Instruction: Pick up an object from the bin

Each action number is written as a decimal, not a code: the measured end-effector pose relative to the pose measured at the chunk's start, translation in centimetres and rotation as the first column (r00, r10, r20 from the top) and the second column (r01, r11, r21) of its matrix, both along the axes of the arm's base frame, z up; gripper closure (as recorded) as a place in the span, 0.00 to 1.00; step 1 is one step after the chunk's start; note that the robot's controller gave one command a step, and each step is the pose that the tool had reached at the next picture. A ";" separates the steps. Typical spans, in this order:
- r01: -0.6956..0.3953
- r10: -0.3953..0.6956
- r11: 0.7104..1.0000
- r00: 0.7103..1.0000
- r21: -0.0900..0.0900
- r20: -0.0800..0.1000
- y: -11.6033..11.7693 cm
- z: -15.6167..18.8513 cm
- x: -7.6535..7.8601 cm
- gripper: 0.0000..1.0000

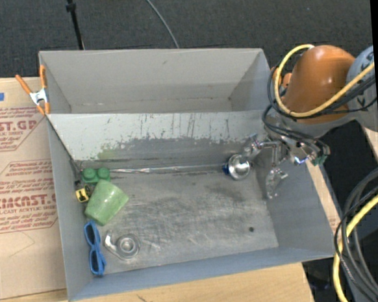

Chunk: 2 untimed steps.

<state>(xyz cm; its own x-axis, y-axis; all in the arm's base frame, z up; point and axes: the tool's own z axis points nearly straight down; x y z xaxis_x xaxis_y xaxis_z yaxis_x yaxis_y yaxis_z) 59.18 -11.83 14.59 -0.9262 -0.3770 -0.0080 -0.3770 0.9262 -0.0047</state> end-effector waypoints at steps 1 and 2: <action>0.306 -0.306 0.952 0.952 0.004 -0.014 6.4 -3.8 -4.3 0.00; -0.175 0.175 0.985 0.985 0.001 -0.006 2.5 -7.0 -6.2 0.00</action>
Offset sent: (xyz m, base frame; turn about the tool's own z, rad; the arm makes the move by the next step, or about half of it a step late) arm -0.0417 0.0595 -0.0358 0.3142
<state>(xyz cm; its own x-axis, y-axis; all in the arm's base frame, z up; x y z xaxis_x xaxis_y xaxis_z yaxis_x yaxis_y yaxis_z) 52.98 -9.32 7.64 -0.8461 -0.5330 -0.0031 -0.5330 0.8461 -0.0012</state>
